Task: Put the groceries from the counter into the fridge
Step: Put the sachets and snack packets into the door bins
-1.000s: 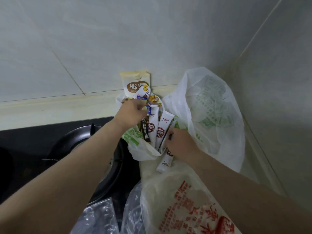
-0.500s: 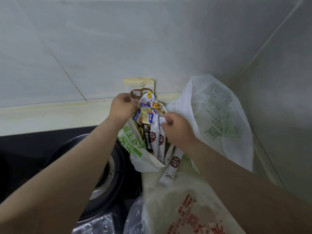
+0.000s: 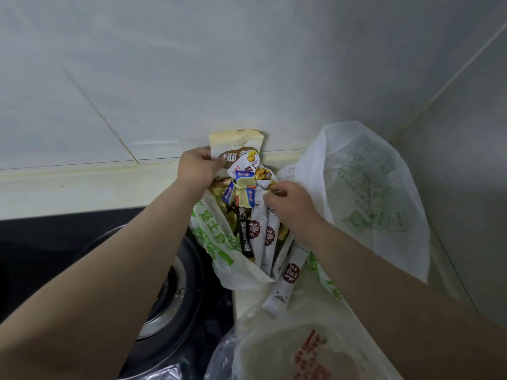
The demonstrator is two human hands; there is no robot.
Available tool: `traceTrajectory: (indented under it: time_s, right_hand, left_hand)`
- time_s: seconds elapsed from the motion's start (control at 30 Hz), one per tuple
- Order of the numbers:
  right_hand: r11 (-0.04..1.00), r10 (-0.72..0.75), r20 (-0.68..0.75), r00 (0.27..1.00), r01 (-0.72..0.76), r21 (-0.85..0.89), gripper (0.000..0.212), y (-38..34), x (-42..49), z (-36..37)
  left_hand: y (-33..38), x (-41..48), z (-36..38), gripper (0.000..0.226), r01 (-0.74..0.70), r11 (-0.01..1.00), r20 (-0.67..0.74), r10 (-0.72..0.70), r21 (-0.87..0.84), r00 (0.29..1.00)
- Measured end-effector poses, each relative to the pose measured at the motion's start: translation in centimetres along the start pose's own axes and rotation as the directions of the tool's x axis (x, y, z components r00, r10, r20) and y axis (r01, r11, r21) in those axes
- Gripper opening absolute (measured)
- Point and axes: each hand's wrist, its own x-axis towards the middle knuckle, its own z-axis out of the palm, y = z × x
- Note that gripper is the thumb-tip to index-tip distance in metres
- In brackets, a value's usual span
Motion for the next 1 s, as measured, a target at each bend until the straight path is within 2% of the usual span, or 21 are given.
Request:
traceTrajectory:
  time_s: [0.1, 0.2, 0.33, 0.43, 0.5, 0.57, 0.7, 0.8, 0.9, 1.0]
  right_hand:
    - [0.999, 0.032, -0.025, 0.999, -0.031, 0.032, 0.036, 0.4, -0.1, 0.6]
    - [0.997, 0.061, -0.089, 0.994, -0.056, 0.054, 0.036, 0.6, -0.6, 0.8]
    - [0.999, 0.045, -0.078, 0.996, -0.043, 0.026, 0.027, 0.4, -1.4, 0.6]
    - [0.999, 0.045, -0.065, 0.997, -0.043, 0.032, 0.028, -0.1, -1.7, 0.8]
    - [0.999, 0.047, -0.041, 0.998, -0.047, 0.005, 0.037, -0.4, -1.4, 1.1]
    - [0.997, 0.059, -0.040, 0.997, -0.060, -0.037, 0.045, -0.9, -1.2, 1.5]
    - [0.995, 0.050, -0.065, 0.997, -0.055, -0.080, 0.034, -1.1, -1.0, 1.9]
    - [0.998, 0.051, -0.073, 0.996, -0.053, -0.035, 0.025, -1.2, -1.4, 1.5]
    - [0.989, 0.131, -0.064, 0.989, -0.126, 0.071, 0.012, -1.1, -2.3, 1.1]
    - [0.978, 0.173, -0.054, 0.983, -0.165, 0.131, 0.030, -0.2, -3.0, 1.4]
  left_hand:
    - [0.5, -0.4, -0.1, 0.020, -0.070, 0.994, -0.019, 0.069, -0.078, 0.997]
    - [2.1, -1.2, -0.6, 0.023, -0.171, 0.966, -0.052, 0.164, -0.192, 0.985]
    - [4.5, -2.3, -2.0, 0.022, -0.269, 0.913, -0.103, 0.249, -0.305, 0.963]
    - [5.8, -3.4, -3.6, 0.020, -0.324, 0.875, -0.144, 0.291, -0.360, 0.946]
    - [6.2, -4.6, -4.6, 0.017, -0.337, 0.856, -0.169, 0.293, -0.392, 0.941]
    - [6.0, -5.8, -5.2, 0.015, -0.313, 0.845, -0.165, 0.267, -0.435, 0.950]
    - [3.6, -8.1, -6.0, 0.020, -0.210, 0.875, -0.114, 0.178, -0.437, 0.977]
    - [1.6, -9.3, -6.7, 0.019, -0.105, 0.892, -0.092, 0.072, -0.439, 0.993]
    - [-0.4, -10.4, -7.2, 0.019, -0.032, 0.891, -0.079, -0.005, -0.453, 0.997]
    - [-1.8, -11.4, -7.3, 0.017, 0.022, 0.885, -0.067, -0.059, -0.464, 0.996]
